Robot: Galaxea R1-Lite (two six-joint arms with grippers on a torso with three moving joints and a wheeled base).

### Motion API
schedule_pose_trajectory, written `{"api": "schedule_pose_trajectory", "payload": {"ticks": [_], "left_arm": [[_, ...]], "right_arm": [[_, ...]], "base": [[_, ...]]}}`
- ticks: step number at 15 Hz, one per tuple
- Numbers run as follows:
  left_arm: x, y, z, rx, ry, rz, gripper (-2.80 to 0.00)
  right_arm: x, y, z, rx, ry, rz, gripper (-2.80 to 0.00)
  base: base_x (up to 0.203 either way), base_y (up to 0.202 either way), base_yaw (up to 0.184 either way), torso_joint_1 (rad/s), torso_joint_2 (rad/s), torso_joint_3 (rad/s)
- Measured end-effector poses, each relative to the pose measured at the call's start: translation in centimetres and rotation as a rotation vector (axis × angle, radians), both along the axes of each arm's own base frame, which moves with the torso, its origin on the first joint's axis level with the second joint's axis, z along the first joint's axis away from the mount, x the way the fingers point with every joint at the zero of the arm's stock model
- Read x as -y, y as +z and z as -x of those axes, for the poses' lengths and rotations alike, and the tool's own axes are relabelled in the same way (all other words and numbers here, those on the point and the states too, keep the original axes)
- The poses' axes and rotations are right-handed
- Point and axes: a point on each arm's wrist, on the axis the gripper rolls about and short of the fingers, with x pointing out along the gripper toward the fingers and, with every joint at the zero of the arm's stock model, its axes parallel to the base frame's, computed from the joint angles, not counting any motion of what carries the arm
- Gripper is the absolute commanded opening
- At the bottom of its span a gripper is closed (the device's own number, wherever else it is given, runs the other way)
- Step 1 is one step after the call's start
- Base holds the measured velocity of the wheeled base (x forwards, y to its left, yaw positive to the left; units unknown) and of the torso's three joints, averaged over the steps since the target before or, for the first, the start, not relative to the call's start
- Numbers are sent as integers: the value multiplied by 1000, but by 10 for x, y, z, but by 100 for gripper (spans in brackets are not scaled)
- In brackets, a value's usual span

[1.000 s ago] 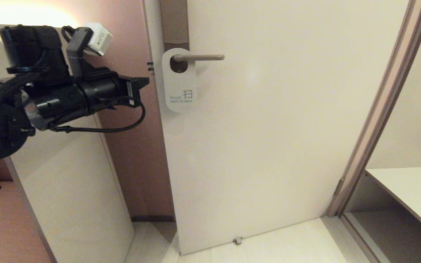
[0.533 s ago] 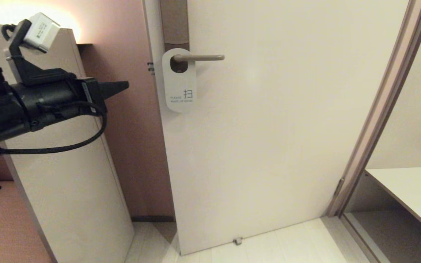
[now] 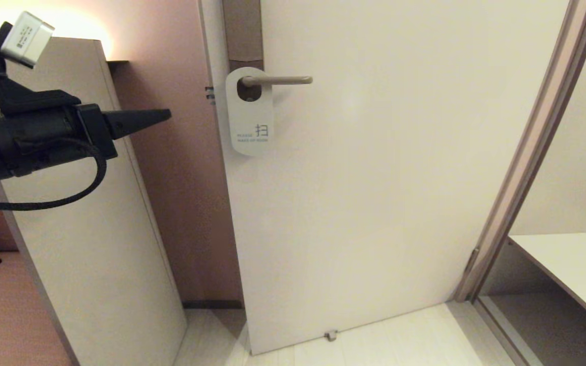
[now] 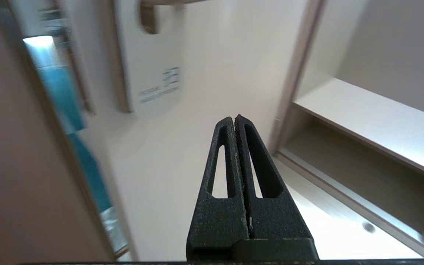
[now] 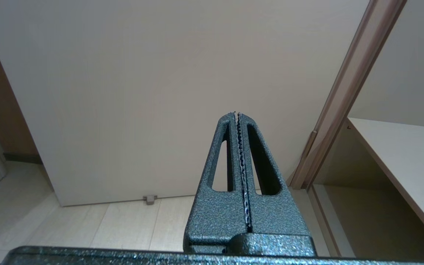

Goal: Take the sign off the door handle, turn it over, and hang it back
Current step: Take down the sign

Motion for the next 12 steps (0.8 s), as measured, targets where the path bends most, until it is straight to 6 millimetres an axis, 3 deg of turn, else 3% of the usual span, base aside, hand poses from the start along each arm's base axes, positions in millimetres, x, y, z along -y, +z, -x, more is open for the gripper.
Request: {"api": "schedule_pose_trajectory", "payload": {"ticks": [3, 8, 12], "left_arm": [[4, -2, -25, 25, -64, 5, -280], [3, -5, -87, 51, -171, 11, -280], [-4, -21, -129, 31, -205, 11, -280]], "right_arm": [[0, 0, 0, 0, 0, 1, -280], [0, 0, 0, 0, 0, 0, -280], [0, 0, 0, 0, 0, 0, -280]], "base": [[0, 0, 0, 0, 0, 0], [0, 0, 0, 0, 0, 0], [0, 0, 0, 0, 0, 0]]}}
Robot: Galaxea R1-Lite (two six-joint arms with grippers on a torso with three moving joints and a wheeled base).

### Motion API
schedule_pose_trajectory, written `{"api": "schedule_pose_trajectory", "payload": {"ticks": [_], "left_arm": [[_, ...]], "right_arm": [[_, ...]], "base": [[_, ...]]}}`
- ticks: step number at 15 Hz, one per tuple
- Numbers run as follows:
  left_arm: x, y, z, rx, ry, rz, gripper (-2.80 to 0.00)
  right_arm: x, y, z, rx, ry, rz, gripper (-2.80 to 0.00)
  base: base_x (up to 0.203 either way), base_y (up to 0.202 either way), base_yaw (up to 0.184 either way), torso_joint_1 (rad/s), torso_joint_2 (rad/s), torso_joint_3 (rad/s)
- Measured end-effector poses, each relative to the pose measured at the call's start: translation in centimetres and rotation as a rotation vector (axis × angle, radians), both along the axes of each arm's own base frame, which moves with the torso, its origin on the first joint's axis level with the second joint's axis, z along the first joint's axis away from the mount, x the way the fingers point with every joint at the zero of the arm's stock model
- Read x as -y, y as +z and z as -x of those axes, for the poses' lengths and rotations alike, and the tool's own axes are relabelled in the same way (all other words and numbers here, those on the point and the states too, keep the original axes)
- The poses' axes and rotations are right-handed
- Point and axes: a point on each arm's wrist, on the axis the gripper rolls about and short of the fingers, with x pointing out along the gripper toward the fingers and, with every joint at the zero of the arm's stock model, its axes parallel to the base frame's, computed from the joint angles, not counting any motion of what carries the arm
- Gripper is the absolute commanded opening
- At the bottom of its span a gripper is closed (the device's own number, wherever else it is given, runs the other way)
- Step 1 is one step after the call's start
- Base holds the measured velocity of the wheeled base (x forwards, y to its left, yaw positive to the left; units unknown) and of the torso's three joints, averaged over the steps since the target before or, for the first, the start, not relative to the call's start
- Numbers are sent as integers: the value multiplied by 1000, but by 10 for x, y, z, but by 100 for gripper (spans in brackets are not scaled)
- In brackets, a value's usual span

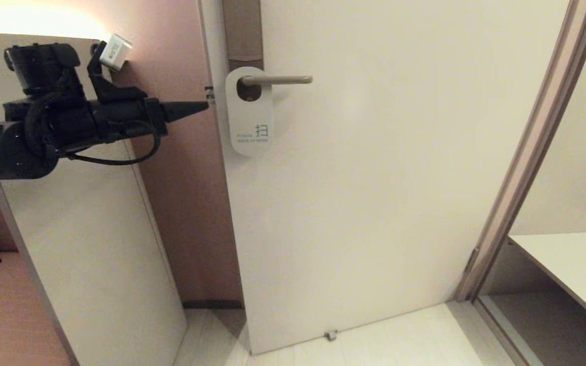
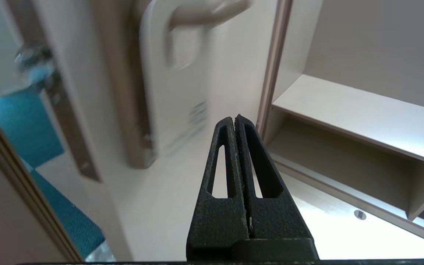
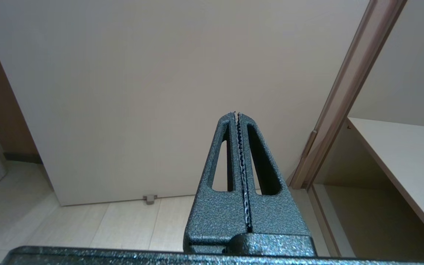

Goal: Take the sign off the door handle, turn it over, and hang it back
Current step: Take down the sign

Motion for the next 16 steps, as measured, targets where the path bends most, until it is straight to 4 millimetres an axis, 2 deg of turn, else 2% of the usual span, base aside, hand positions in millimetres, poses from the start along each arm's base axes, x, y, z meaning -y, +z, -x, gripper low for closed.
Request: {"api": "schedule_pose_trajectory", "payload": {"ticks": [5, 11, 12, 16], "left_arm": [[-6, -29, -24, -53, 18, -13, -280], [-6, -46, -35, -83, 17, -18, -280], [-6, -47, -37, -81, 17, -18, 0], [-6, -50, -40, -80, 16, -22, 0]], "right_arm": [[0, 0, 0, 0, -1, 0, -280], [0, 0, 0, 0, -1, 0, -280], [0, 0, 0, 0, 0, 0, -280], [0, 0, 0, 0, -1, 0, -280]], "base": [[0, 0, 0, 0, 0, 0], [0, 0, 0, 0, 0, 0], [0, 0, 0, 0, 0, 0], [0, 0, 0, 0, 0, 0]]}}
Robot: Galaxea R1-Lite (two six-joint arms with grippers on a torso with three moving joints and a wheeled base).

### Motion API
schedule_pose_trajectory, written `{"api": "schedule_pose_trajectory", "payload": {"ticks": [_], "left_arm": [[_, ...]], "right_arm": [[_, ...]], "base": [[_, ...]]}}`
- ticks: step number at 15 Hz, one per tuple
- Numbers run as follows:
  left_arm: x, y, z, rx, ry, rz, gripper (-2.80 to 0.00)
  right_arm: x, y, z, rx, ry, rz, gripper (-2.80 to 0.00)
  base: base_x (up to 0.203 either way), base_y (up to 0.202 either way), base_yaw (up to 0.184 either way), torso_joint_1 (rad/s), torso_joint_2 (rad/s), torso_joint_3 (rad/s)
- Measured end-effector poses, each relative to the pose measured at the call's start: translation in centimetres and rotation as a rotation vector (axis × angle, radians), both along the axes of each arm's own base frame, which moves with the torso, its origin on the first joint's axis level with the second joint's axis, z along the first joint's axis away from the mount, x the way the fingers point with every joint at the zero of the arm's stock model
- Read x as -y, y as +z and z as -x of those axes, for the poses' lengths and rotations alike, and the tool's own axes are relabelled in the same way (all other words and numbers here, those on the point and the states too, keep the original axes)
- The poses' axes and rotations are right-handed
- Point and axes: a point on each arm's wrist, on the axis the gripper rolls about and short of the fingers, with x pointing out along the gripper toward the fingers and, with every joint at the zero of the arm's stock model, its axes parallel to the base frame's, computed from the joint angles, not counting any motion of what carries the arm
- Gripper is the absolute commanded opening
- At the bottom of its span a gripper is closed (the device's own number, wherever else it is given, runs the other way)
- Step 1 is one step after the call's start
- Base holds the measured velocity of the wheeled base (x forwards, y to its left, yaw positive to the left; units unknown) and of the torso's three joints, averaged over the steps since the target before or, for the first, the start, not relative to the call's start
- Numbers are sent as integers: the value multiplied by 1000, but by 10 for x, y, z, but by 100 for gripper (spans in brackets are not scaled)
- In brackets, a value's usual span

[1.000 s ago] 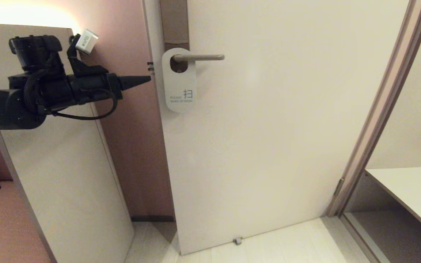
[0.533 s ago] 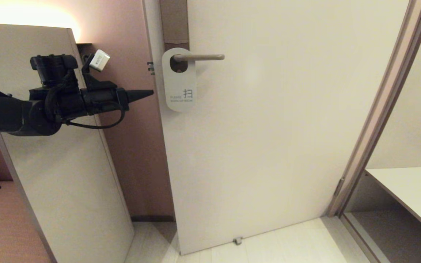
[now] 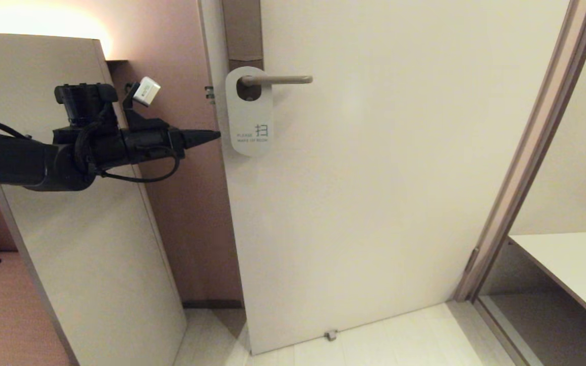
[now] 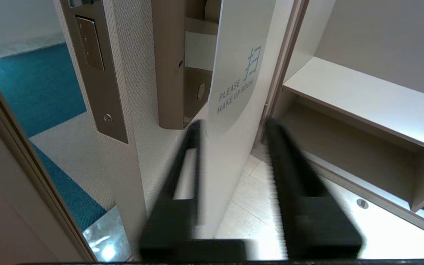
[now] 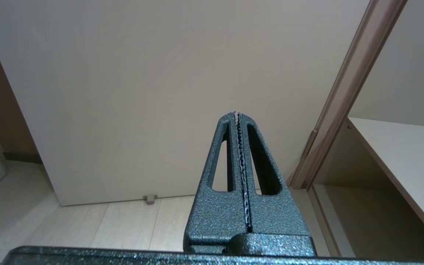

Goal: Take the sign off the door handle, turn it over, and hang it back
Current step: Take down the sign

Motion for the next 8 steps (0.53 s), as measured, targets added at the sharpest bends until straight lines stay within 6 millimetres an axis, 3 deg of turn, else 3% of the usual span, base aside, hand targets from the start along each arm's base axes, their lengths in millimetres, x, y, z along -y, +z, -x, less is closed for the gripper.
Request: {"api": "schedule_pose_trajectory", "payload": {"ticks": [8], "left_arm": [[10, 16, -2, 67, -27, 7, 0]], "right_arm": [[0, 0, 0, 0, 0, 0, -280]], "base": [[0, 0, 0, 0, 0, 0]]}}
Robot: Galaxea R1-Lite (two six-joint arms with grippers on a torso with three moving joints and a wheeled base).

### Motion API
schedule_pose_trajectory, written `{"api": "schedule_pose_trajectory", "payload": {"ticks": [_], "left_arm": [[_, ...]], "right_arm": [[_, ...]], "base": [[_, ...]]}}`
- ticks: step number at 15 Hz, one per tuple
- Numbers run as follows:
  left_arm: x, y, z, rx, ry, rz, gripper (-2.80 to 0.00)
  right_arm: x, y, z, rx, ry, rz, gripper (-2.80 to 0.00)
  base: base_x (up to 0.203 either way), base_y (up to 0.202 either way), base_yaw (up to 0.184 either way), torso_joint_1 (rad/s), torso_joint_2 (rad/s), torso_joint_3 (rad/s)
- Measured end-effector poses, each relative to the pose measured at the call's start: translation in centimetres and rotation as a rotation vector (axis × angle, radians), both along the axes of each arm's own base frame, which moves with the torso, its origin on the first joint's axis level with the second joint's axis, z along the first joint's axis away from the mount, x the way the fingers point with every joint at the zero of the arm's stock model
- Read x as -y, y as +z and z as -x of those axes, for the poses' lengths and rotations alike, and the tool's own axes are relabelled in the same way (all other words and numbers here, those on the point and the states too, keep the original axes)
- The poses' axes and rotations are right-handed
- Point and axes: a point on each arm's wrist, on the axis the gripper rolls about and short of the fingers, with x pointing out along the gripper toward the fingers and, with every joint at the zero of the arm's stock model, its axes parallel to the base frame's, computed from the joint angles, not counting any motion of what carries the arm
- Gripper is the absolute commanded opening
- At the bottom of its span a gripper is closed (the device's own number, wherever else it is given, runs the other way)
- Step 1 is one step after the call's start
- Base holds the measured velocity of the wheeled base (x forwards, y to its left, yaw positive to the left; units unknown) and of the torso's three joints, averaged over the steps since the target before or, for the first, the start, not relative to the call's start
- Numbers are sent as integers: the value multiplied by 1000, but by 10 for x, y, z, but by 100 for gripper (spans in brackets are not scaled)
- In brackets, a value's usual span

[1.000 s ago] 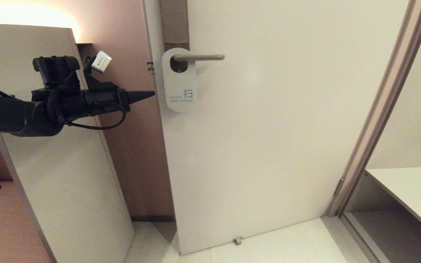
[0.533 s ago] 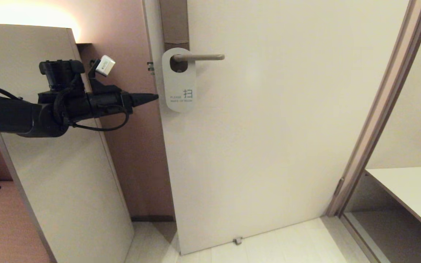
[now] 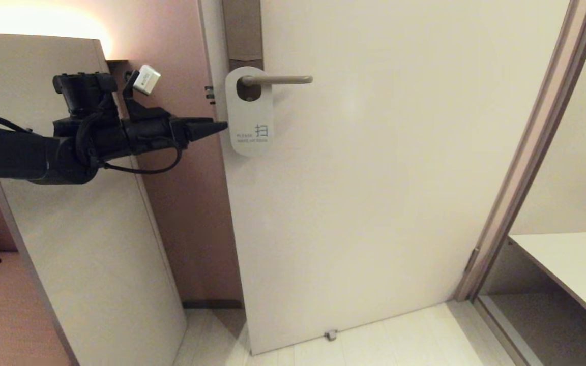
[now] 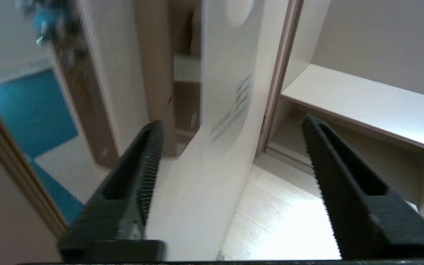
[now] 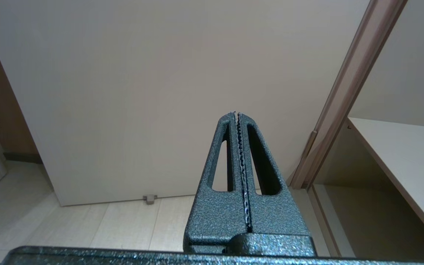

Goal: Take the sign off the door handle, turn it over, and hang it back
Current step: Take down the sign

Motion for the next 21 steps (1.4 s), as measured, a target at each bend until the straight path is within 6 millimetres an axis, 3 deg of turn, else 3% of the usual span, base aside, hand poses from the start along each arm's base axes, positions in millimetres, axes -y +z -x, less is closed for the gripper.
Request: {"api": "schedule_pose_trajectory", "payload": {"ticks": [10, 21], "left_arm": [[10, 3, -7, 23, -74, 5, 0], [32, -8, -21, 20, -121, 5, 0]], "right_arm": [[0, 0, 0, 0, 0, 0, -280], [0, 0, 0, 0, 0, 0, -280]], "base": [[0, 0, 0, 0, 0, 0], [0, 0, 0, 0, 0, 0]]}}
